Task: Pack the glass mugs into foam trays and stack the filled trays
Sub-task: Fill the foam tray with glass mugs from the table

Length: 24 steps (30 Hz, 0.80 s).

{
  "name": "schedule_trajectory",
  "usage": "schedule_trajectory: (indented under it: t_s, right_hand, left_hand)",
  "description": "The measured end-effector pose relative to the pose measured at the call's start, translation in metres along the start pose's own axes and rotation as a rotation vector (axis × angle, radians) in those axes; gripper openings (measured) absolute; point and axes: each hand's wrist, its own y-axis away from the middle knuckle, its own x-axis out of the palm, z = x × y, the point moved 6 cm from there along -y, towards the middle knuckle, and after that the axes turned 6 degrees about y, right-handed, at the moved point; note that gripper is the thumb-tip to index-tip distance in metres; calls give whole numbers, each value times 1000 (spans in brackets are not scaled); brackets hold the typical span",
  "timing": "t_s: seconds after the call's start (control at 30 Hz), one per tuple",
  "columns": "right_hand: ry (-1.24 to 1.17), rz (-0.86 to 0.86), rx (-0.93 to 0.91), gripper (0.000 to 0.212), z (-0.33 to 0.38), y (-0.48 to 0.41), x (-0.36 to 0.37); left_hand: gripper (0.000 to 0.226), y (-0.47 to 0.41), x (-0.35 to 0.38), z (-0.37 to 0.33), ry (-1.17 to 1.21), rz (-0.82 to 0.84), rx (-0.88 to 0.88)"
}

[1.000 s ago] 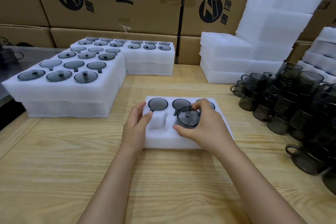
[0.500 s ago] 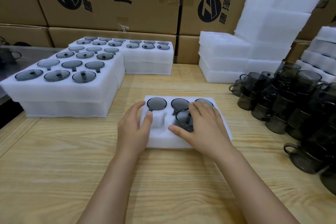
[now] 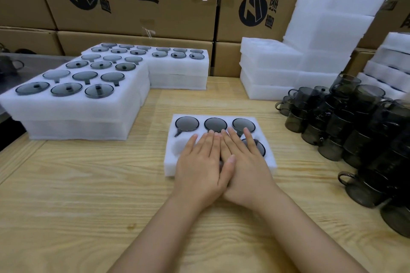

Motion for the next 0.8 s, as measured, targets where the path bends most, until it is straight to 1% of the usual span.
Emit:
schedule_trajectory:
  t_s: [0.13,0.27,0.33,0.4,0.47,0.53,0.6,0.63,0.67,0.73,0.8]
  right_hand:
    - [67,30,24,71,0,-2,6]
    - [109,34,64,72,1,5,5]
    - [66,36,101,77,-6,16,5]
    - [-13,24,217,88,-29,31,-2]
    - [-60,-28,432,94,-67,51,-17]
    - [-43,-71,716,89,-107,79,-33]
    - [11,-24,957,81,-133,108,-40]
    - [43,28,1029,77,-139,118,-40]
    - [78,91,1069,73,-142,126,-37]
    - [136,211,1083,65,-145,133,-29]
    - [163,237,1057,58,-145,132,-24]
  left_hand:
    - [63,4,-6,-2,-8,-126,15]
    - [58,7,-6,-1,-21,-161,50]
    - [56,7,-7,0,-39,-190,57]
    - [53,7,-9,0,-56,-244,65]
    - [50,6,-10,1,-64,-287,74]
    - [49,6,-10,1,-73,-316,84]
    - [48,6,-10,1,-69,-328,93]
    - [48,6,-10,1,-63,-333,97]
    - [48,5,-10,1,-56,-338,99]
    - [48,5,-11,2,-46,-351,104]
    - [48,5,-12,1,-44,-366,109]
